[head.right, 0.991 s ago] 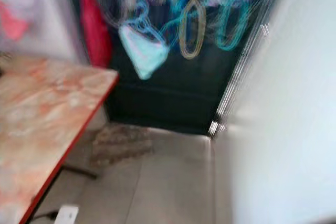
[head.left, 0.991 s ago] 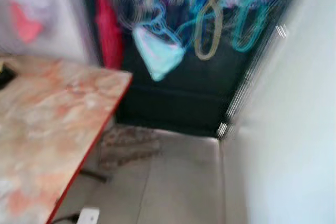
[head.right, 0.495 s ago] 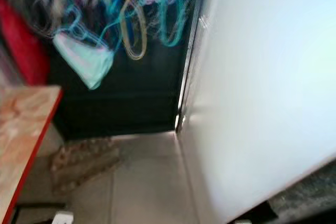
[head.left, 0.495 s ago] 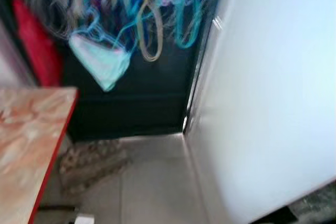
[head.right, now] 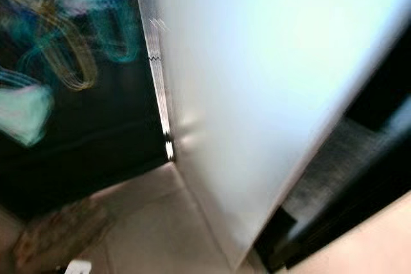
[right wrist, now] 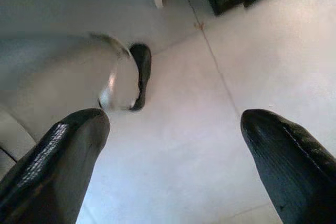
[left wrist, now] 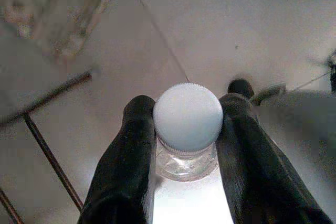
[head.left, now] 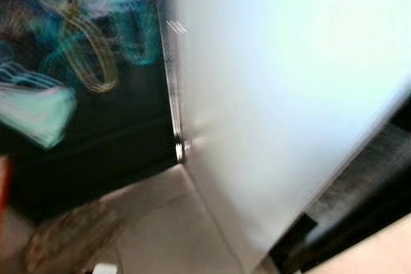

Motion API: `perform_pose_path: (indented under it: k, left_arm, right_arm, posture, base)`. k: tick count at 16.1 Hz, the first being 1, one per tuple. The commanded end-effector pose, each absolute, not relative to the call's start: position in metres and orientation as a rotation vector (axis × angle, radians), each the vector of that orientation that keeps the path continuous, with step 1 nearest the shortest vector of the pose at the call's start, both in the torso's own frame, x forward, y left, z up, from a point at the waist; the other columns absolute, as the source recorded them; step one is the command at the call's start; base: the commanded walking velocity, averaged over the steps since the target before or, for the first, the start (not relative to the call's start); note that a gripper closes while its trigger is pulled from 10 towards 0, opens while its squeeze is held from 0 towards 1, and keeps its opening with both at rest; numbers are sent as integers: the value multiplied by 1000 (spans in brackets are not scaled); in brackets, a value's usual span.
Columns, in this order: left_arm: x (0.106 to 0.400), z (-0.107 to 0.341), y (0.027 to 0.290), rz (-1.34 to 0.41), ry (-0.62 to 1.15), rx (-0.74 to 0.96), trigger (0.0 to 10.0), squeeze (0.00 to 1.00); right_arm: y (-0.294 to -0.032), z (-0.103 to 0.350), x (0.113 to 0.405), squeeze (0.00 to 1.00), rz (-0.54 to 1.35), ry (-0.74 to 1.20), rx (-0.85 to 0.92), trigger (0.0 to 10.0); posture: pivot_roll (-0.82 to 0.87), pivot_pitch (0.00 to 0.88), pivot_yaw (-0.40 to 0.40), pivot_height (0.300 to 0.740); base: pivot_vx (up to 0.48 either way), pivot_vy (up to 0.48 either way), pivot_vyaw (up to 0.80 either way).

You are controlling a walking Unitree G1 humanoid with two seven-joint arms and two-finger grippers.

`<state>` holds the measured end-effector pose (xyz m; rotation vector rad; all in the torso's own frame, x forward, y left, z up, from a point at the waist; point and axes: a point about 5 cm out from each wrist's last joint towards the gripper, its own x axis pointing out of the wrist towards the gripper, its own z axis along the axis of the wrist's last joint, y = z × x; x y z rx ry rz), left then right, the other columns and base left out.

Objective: Restocking fridge

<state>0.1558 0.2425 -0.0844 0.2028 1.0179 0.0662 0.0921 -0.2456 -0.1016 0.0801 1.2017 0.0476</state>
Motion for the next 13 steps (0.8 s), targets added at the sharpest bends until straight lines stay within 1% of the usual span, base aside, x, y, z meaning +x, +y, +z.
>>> perform_pose_path:
  k: [1,5,9,13]
  left_arm:
    - [148,-87,244,51,1045,223,10000,0]
    - [147,-87,245,51,1048,225,10000,0]
    - [146,-89,243,44,1061,232,10000,0]
    - [143,-91,240,46,1071,237,10000,0]
  right_arm:
    - [-245,-101,97,0,40,1186,83,10000]
    - [-244,-101,97,0,13,1177,95,10000]
    - [-242,-102,97,0,-32,1168,105,10000]
    - [-241,-102,99,0,-101,1102,108,10000]
  posture:
    - [71,33,0,740]
    - [49,36,12,740]
    - [30,8,19,740]
    - [5,0,22,740]
  base:
    - [0,0,-800]
    - [0,0,-800]
    - [0,0,-800]
    - [0,0,-736]
